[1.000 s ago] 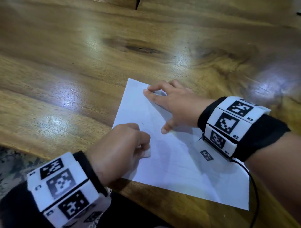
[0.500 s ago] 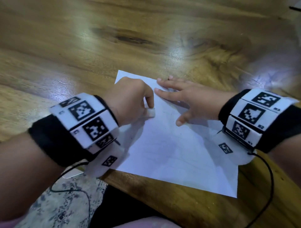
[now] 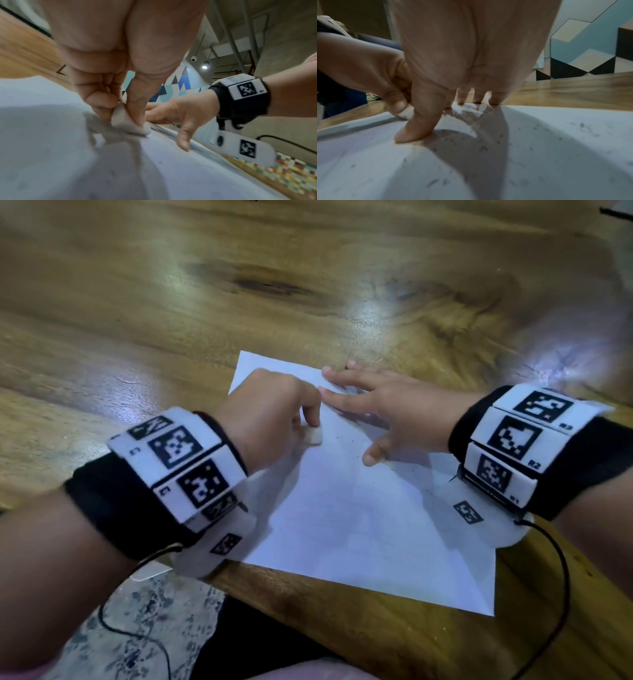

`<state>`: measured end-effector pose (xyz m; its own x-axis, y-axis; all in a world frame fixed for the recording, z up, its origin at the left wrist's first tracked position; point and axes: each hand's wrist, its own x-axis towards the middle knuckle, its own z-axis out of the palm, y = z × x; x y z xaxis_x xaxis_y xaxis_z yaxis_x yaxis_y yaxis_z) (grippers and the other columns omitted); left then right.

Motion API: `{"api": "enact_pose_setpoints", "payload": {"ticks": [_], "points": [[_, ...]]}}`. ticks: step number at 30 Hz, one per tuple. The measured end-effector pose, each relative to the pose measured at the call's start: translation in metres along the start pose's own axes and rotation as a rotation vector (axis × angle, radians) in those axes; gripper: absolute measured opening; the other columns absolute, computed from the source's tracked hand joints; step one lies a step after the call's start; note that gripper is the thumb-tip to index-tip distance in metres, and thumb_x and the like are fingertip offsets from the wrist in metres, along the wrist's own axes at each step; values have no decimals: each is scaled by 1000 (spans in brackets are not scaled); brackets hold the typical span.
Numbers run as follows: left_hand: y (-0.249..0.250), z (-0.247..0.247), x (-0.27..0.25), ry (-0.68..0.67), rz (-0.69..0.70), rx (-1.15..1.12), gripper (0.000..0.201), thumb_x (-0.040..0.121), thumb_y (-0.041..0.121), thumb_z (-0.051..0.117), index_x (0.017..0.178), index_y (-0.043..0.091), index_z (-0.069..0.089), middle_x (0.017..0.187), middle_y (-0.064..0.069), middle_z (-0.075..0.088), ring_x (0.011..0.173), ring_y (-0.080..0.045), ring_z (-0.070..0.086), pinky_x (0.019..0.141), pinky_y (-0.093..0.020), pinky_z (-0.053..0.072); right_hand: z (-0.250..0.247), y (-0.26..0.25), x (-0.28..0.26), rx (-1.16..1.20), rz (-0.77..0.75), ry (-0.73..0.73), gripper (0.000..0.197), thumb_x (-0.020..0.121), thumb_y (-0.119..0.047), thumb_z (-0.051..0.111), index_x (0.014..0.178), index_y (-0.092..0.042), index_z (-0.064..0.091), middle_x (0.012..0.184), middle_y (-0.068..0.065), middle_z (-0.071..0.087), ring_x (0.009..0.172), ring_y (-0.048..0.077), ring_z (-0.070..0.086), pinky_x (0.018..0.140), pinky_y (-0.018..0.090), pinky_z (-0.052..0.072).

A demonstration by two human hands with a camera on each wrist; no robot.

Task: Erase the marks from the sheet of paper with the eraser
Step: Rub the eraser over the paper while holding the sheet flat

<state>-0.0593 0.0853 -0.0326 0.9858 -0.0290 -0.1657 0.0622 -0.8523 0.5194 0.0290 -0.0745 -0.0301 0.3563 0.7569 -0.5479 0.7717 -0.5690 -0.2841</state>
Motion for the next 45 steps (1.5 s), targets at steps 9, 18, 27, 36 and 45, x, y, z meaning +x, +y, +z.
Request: {"api": "enact_pose_setpoints", "payload": {"ticks": [9,18,27,36,45], "points": [[3,14,-60,-275,68,-72,18,66,32,51,74,26,66,76,5,58,71,-13,57,63,-17,43,0,0,0,-12,-8,15,100,77,-28,73,147,-36,3,156,-15,-12,143,8,-13,113,26,2],[-3,18,-61,-152,84,-79,21,74,34,62,65,15,60,65,3,52,60,-13,52,57,-19,37,-1,0,-1,-9,4,-10,99,78,-28,72,147,-36,0,155,-16,-15,142,7,-15,113,26,0],[-7,-4,-28,15,-48,-120,17,67,38,71,73,22,69,57,7,58,55,2,50,53,-5,35,1,1,0,8,-3,-4,100,78,-27,72,147,-36,0,155,-16,-15,142,7,-16,111,24,-2],[-3,12,-66,-222,72,-87,14,72,35,63,68,22,58,62,3,50,57,-14,51,56,-18,37,0,0,-2,34,6,-5,97,79,-26,71,147,-38,1,155,-18,-15,141,5,-16,113,26,-1],[2,12,-35,-54,30,-49,10,75,28,68,71,18,66,65,2,56,61,-12,48,55,-11,33,0,-1,-1,20,11,-10,97,80,-27,71,146,-38,1,155,-17,-15,141,6,-17,113,26,-1]]}}
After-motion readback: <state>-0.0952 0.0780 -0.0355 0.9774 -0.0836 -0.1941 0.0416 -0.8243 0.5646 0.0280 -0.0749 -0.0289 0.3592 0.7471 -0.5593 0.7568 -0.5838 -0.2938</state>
